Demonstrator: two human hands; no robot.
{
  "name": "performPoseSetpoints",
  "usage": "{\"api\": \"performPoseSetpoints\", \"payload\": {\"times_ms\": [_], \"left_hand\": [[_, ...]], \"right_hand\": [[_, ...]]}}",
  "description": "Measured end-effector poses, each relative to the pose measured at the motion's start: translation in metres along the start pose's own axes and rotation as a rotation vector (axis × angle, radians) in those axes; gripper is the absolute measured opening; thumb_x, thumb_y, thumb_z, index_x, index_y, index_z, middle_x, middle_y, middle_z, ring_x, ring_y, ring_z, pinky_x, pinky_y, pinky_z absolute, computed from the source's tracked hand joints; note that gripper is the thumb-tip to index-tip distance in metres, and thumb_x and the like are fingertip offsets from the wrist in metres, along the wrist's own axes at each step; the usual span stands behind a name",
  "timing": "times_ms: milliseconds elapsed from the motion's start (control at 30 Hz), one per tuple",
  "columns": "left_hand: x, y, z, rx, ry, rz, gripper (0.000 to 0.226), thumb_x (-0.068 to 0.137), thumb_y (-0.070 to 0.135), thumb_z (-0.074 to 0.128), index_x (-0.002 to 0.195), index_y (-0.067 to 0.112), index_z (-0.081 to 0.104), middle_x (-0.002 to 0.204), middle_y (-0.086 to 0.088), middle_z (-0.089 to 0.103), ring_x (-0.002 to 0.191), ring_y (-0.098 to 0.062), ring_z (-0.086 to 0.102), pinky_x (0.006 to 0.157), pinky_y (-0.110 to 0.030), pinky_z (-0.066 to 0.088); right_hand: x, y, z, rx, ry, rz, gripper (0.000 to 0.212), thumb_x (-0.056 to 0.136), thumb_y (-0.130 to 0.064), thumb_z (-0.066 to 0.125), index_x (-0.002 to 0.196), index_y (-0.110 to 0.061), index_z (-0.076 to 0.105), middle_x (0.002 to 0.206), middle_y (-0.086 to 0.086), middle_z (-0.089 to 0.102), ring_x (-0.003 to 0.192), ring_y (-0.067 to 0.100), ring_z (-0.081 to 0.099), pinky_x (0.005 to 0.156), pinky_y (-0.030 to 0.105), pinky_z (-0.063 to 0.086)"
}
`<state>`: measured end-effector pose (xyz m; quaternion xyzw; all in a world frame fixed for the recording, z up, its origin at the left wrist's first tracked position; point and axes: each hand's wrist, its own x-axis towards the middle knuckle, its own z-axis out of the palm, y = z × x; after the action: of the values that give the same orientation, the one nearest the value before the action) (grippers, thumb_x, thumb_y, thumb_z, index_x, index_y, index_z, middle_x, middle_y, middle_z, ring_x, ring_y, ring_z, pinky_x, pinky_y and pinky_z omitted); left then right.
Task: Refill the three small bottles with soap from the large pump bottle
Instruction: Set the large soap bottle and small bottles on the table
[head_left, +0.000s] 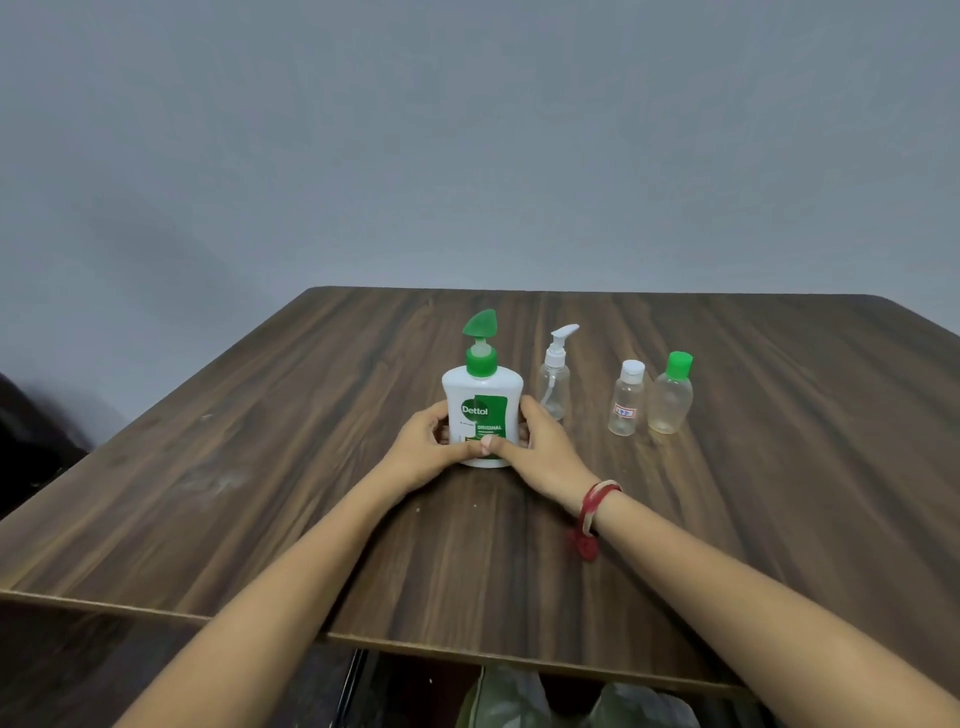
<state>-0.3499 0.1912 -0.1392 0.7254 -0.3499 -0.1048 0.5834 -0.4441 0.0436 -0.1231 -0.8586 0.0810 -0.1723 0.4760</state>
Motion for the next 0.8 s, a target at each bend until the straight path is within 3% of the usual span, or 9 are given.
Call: {"api": "performPoseSetpoints", "payload": {"times_ms": [167, 400, 533, 600, 700, 800], "left_hand": [[-0.006, 0.002, 0.004, -0.025, -0.009, 0.022, 0.054, 0.060, 0.036, 0.081, 0.107, 0.016, 0.065, 0.105, 0.002, 0.073, 0.098, -0.013, 0.068, 0.082, -0.021, 0.051], [-0.014, 0.008, 0.010, -0.032, 0.014, 0.026, 0.049, 0.059, 0.037, 0.080, 0.102, 0.021, 0.065, 0.101, 0.007, 0.074, 0.095, -0.012, 0.069, 0.080, -0.020, 0.051], [-0.016, 0.009, 0.011, -0.007, 0.025, 0.023, 0.049, 0.059, 0.038, 0.079, 0.103, 0.021, 0.065, 0.101, 0.007, 0.074, 0.095, -0.012, 0.069, 0.080, -0.020, 0.051], [-0.016, 0.007, 0.011, 0.014, 0.041, 0.024, 0.051, 0.060, 0.040, 0.079, 0.104, 0.021, 0.065, 0.102, 0.003, 0.074, 0.096, -0.014, 0.069, 0.083, -0.025, 0.052], [-0.015, 0.003, 0.010, 0.055, 0.061, 0.025, 0.052, 0.061, 0.043, 0.077, 0.106, 0.020, 0.064, 0.103, 0.003, 0.073, 0.097, -0.014, 0.068, 0.087, -0.031, 0.053], [-0.015, 0.002, 0.008, 0.074, 0.077, 0.019, 0.049, 0.063, 0.042, 0.077, 0.105, 0.022, 0.064, 0.101, 0.007, 0.073, 0.096, -0.010, 0.067, 0.087, -0.029, 0.051]], "right_hand": [[-0.005, 0.003, -0.002, 0.047, -0.051, 0.018, 0.059, 0.063, -0.050, 0.065, 0.110, -0.017, 0.053, 0.112, 0.009, 0.062, 0.103, 0.021, 0.061, 0.092, 0.043, 0.050], [-0.007, 0.008, -0.007, 0.161, -0.086, 0.011, 0.041, 0.081, -0.018, 0.072, 0.115, -0.007, 0.052, 0.117, 0.013, 0.063, 0.104, 0.020, 0.063, 0.092, 0.034, 0.052], [-0.009, 0.011, -0.005, 0.205, -0.071, -0.013, 0.043, 0.080, -0.017, 0.073, 0.116, -0.008, 0.052, 0.118, 0.011, 0.063, 0.105, 0.019, 0.064, 0.094, 0.037, 0.052], [-0.011, 0.011, -0.004, 0.229, -0.005, -0.020, 0.046, 0.078, -0.020, 0.075, 0.118, -0.011, 0.053, 0.116, 0.008, 0.063, 0.103, 0.016, 0.063, 0.094, 0.035, 0.052], [-0.014, 0.011, -0.010, 0.221, 0.264, -0.032, 0.040, 0.081, -0.026, 0.073, 0.114, -0.012, 0.057, 0.113, 0.007, 0.054, 0.093, 0.010, 0.056, 0.091, 0.028, 0.050], [-0.010, 0.014, -0.023, 0.184, 0.451, 0.014, 0.040, 0.084, -0.023, 0.069, 0.118, -0.008, 0.055, 0.116, 0.007, 0.047, 0.092, 0.010, 0.054, 0.088, 0.024, 0.048]]}}
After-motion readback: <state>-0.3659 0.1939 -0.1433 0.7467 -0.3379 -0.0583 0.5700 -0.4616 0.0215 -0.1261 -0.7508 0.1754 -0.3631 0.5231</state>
